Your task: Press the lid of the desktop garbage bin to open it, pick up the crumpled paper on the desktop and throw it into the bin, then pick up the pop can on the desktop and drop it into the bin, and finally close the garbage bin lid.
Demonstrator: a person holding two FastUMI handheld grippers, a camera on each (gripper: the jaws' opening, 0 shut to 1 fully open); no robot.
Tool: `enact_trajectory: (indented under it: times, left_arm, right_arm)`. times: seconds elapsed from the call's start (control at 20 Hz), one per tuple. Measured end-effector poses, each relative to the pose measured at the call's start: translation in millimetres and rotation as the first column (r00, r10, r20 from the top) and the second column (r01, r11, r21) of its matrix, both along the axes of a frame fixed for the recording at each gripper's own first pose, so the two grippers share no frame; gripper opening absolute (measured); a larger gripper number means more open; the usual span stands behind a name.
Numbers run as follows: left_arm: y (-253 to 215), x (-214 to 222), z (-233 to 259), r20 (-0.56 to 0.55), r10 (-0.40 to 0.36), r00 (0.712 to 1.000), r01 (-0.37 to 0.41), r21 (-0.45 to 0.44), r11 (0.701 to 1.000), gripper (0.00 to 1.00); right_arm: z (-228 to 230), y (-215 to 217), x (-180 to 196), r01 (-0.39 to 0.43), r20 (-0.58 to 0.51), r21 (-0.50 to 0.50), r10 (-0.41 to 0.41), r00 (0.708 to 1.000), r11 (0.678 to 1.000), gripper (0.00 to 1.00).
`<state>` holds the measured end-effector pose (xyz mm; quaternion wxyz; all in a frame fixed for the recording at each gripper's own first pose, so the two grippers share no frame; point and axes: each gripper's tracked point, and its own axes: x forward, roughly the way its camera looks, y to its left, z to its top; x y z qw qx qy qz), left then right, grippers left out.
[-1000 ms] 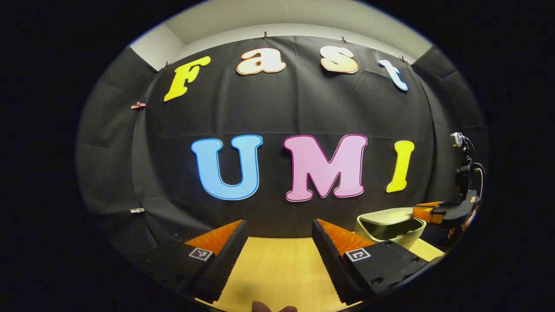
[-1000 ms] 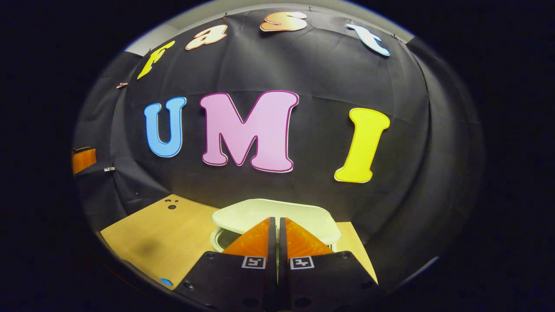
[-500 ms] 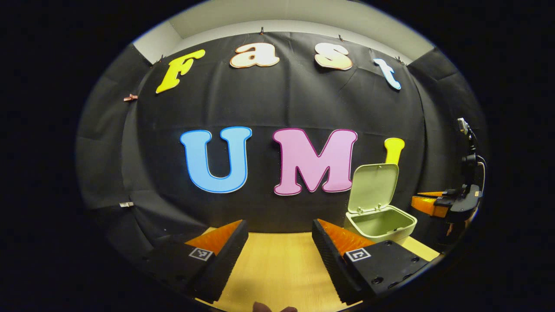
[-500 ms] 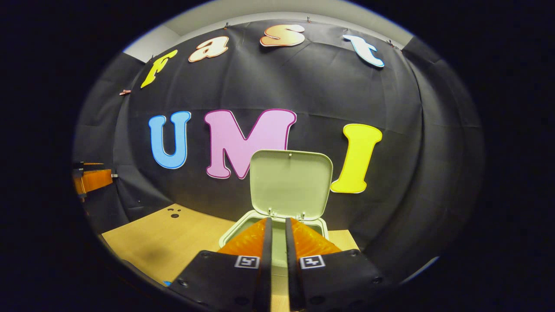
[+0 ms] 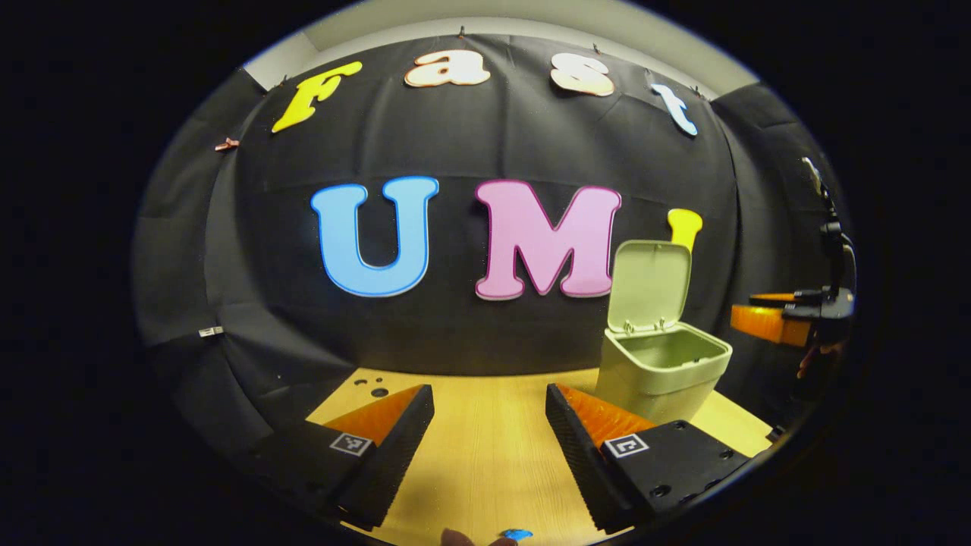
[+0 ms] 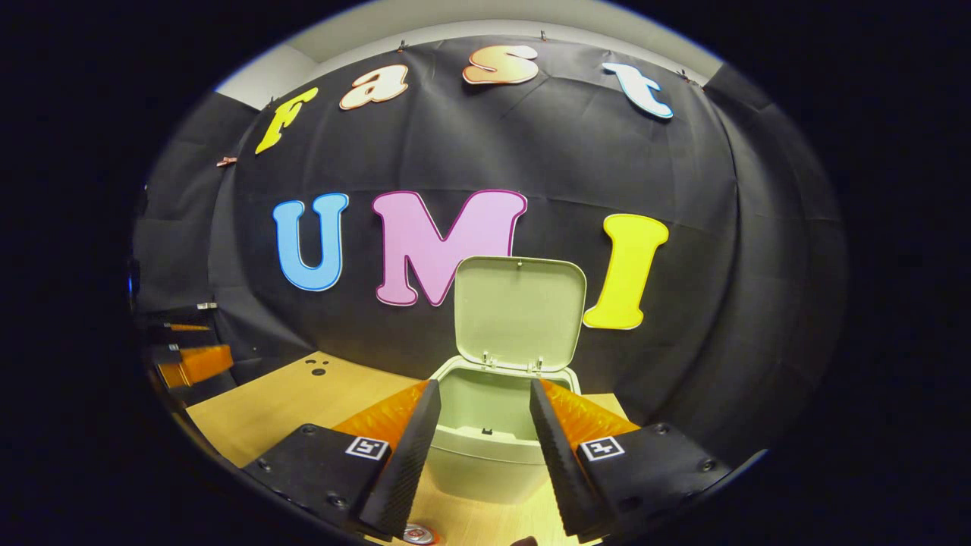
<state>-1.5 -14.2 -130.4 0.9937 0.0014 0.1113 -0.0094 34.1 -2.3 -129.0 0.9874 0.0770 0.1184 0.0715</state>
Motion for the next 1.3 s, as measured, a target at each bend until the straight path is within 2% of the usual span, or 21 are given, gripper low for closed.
enact_trajectory:
  times: [0.25, 0.65, 1.05, 1.3]
  left_arm:
    - [-13.8, -18.1, -73.8, -0.127, -0.094, 0.988, 0.096, 0.014, 0.995, 0.95]
    - [-23.5, -49.4, -176.9, -0.331, -0.150, 0.932, 0.174, 0.044, 0.984, 0.95]
    - [-37.6, -87.9, -256.7, -0.507, -0.182, 0.842, 0.218, 0.012, 0.976, 0.92]
    - [-44.0, -101.2, -294.4, -0.598, -0.189, 0.779, 0.240, 0.005, 0.971, 0.84]
  right_arm:
    - [-3.5, 0.3, -17.5, 0.010, -0.015, -0.012, -0.010, 1.000, 1.000, 0.76]
    - [-7.7, -5.7, -42.2, 0.026, -0.043, -0.037, -0.027, 0.999, 0.999, 0.76]
    - [-18.7, -13.8, -58.7, 0.036, -0.087, -0.065, -0.041, 0.995, 0.997, 0.76]
    - [-28.6, -20.9, -67.3, 0.049, -0.123, -0.078, -0.058, 0.991, 0.996, 0.76]
